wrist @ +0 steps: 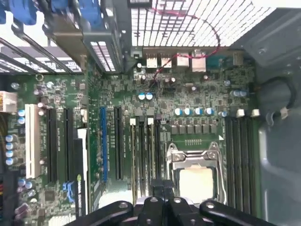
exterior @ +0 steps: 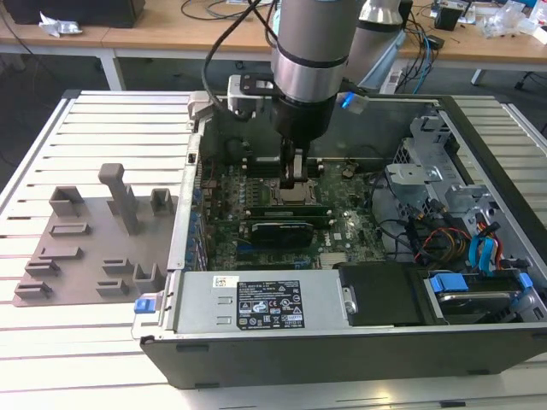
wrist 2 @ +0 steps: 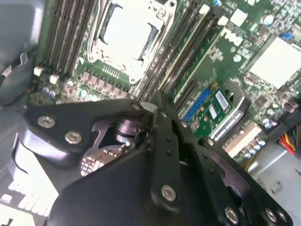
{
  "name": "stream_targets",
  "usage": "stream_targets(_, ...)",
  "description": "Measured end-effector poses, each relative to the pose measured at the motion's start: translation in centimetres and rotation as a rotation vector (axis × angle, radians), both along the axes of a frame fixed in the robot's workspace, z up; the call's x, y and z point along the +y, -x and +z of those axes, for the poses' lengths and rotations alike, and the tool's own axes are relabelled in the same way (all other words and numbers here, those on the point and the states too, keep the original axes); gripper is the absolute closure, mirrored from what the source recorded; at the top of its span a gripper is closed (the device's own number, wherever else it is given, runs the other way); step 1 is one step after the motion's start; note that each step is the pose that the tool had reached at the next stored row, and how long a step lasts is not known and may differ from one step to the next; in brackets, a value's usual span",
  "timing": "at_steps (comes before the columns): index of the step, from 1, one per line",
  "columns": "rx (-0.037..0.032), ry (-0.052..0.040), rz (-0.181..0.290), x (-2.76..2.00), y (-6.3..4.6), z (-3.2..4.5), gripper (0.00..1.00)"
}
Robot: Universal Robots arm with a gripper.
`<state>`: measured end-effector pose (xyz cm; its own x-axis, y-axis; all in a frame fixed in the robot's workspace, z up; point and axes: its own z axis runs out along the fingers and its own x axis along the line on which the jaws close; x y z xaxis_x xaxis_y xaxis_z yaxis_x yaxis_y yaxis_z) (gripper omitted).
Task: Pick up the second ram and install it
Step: 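Press down the second ram until it locks into place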
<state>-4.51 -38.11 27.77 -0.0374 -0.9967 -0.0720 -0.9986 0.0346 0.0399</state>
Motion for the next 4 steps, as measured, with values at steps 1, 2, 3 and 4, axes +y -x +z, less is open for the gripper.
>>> stream_targets(1,0.0000,0.0000,0.000,0.00,0.00,0.01,0.90)
stream_targets(2,0.0001,0.0001,0.000,0.00,0.00,0.02,0.90)
stream_targets(3,0.0000,0.0001,0.000,0.00,0.00,0.02,0.90)
stream_targets(4,0.0000,0.0001,0.000,0.00,0.00,0.02,0.90)
